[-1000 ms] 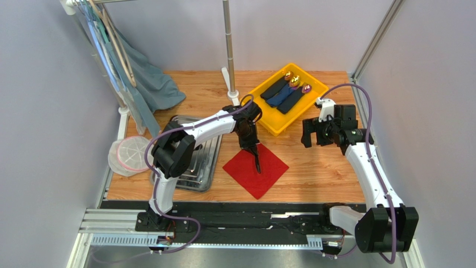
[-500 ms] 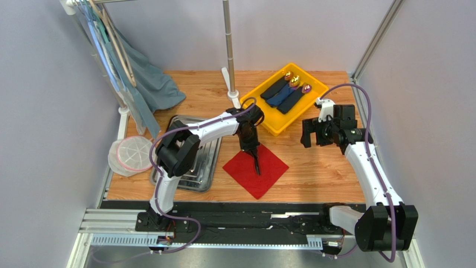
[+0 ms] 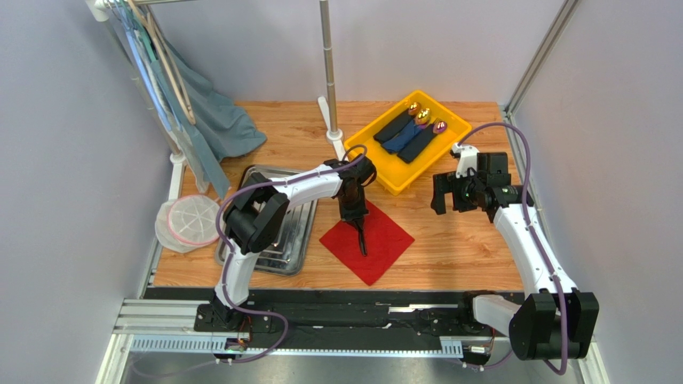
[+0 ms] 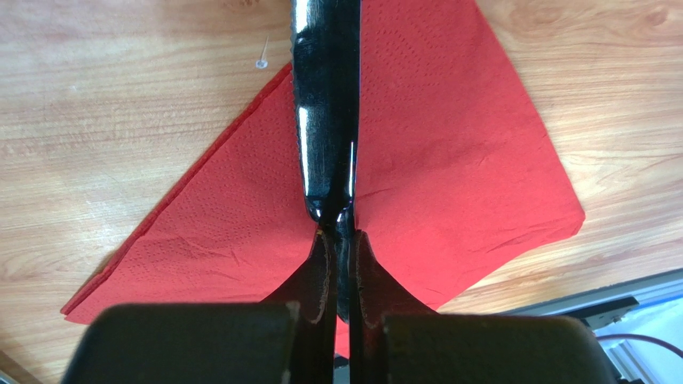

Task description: Place the utensils on the paper napkin and roll it up

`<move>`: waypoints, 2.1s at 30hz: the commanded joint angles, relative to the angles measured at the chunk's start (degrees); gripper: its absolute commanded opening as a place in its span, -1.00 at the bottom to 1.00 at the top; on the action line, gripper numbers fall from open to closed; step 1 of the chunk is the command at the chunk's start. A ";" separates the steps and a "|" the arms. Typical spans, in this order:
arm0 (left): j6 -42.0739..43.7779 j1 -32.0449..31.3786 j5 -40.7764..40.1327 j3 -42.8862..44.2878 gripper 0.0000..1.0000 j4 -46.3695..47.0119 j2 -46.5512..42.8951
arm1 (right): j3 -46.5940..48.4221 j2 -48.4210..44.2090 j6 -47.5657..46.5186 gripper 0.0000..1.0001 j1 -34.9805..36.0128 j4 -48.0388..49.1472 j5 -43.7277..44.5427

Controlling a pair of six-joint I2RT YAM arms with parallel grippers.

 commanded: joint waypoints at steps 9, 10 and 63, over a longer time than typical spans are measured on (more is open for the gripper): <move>2.64 -0.62 -1.39 3.66 -1.00 -0.88 -1.75 | -0.01 0.60 0.73 1.00 0.02 2.27 -1.10; 2.48 -0.62 -1.48 3.58 -1.00 -0.97 -1.58 | -0.10 0.69 0.73 1.00 0.02 2.36 -1.10; 45.34 23.62 -7.37 -16.35 0.04 -7.83 -31.19 | 2.09 0.33 1.70 1.00 0.11 3.15 -6.54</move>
